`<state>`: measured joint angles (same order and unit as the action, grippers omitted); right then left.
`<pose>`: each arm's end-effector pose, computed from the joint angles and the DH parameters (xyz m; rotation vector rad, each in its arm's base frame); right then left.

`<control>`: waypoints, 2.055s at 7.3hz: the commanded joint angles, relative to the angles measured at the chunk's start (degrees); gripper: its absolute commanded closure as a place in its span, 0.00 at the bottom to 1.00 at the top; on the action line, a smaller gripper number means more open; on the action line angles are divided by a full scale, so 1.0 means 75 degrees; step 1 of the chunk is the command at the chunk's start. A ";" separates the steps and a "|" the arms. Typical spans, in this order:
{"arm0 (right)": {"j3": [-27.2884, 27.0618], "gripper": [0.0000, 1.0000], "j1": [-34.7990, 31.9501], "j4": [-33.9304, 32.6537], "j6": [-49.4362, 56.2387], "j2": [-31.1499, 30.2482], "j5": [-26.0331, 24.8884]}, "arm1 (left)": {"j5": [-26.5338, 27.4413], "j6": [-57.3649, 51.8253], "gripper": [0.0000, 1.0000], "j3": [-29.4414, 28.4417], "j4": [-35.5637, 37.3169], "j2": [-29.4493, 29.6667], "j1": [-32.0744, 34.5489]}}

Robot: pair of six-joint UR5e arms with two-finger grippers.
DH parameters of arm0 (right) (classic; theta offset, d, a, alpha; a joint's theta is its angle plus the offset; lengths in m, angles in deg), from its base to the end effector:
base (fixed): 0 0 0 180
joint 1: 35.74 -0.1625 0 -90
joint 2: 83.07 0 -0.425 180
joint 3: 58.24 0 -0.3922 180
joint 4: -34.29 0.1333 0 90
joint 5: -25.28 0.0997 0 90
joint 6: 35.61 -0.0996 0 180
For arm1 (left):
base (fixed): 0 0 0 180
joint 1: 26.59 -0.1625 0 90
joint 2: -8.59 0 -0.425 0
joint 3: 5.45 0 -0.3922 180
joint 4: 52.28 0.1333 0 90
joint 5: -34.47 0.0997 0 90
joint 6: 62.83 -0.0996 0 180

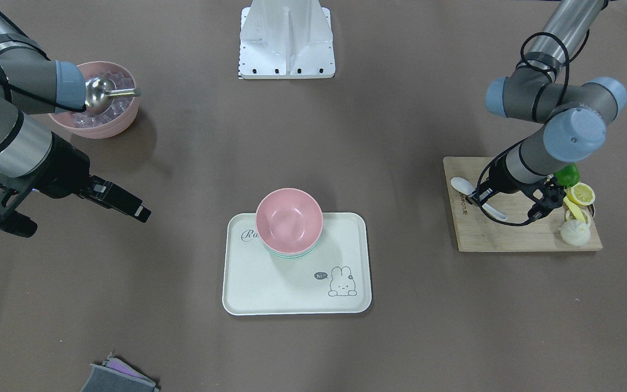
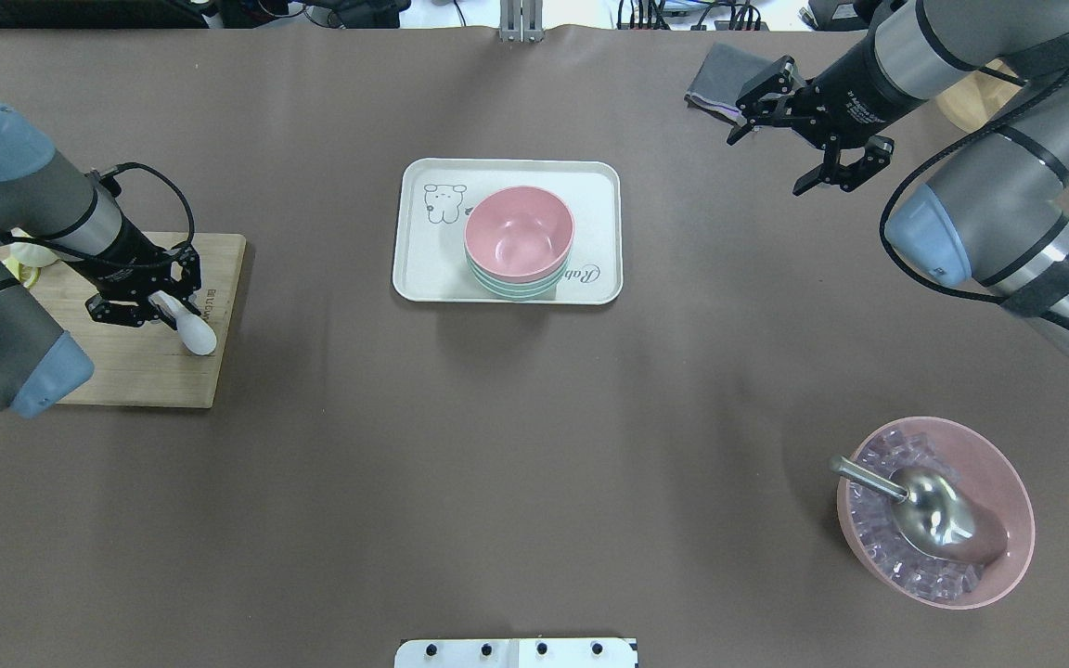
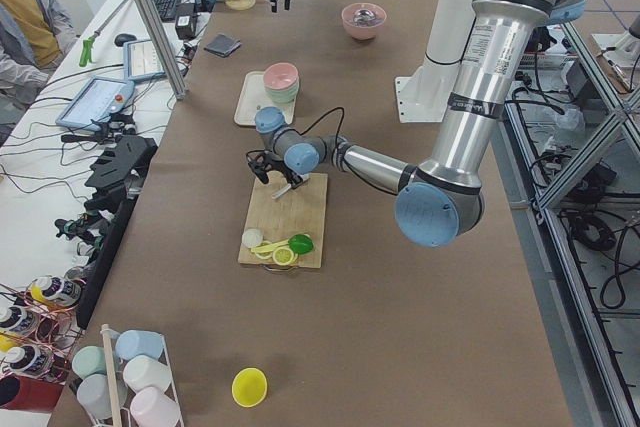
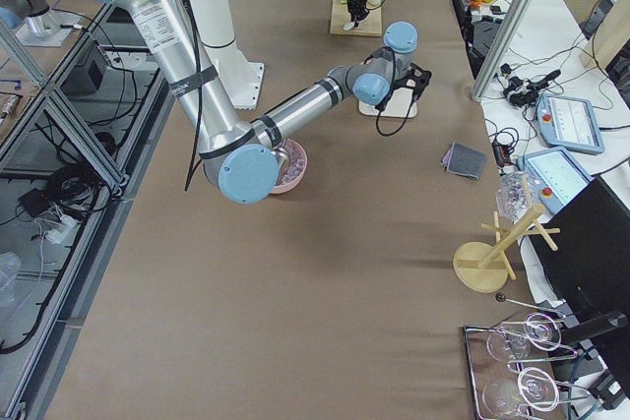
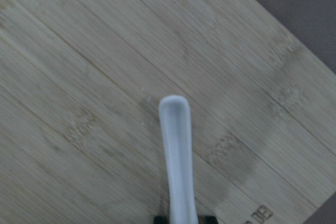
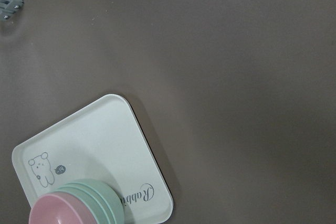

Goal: Stack pink bowl on green and place spoon
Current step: 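Raise the right gripper away from the bowls while the left gripper lifts the white spoon, then carry the white spoon with the left gripper and lower it into the pink bowl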

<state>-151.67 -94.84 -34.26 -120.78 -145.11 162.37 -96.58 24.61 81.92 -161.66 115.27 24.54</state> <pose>-0.2812 -0.5873 0.2951 -0.1870 -1.1436 0.4619 0.3406 -0.5308 0.4822 -0.3737 0.8230 -0.5815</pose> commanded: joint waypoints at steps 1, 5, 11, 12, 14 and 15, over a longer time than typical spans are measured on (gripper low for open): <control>-0.0011 0.00 -0.0402 0.0000 0.0081 -0.0176 0.0282 | -0.0453 0.0024 1.00 0.0140 0.0064 0.0513 0.0014; -0.0058 0.00 -0.1866 0.0012 0.4088 -0.2081 0.0847 | 0.0252 0.0047 1.00 -0.0129 0.0088 0.2785 -0.0253; -0.0047 0.00 -0.2268 0.0023 0.5930 -0.3130 0.0729 | 0.2143 0.0736 1.00 -0.1963 -0.1393 0.4733 -0.1473; -0.0047 0.00 -0.2268 0.0023 0.5930 -0.3130 0.0718 | 0.2203 0.0727 0.51 -0.2109 -0.1632 0.4748 -0.1462; -0.0047 0.00 -0.2268 0.0023 0.5930 -0.3119 0.0718 | 0.2215 0.0692 0.02 -0.1855 -0.1646 0.4550 -0.1439; -0.0047 0.00 -0.2291 0.0023 0.5930 -0.3119 0.0694 | 0.2099 0.0657 0.02 -0.0947 -0.1600 0.3771 -0.1381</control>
<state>-152.02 -111.89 -34.09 -76.31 -168.53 167.71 -80.19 29.76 69.13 -173.75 148.41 13.81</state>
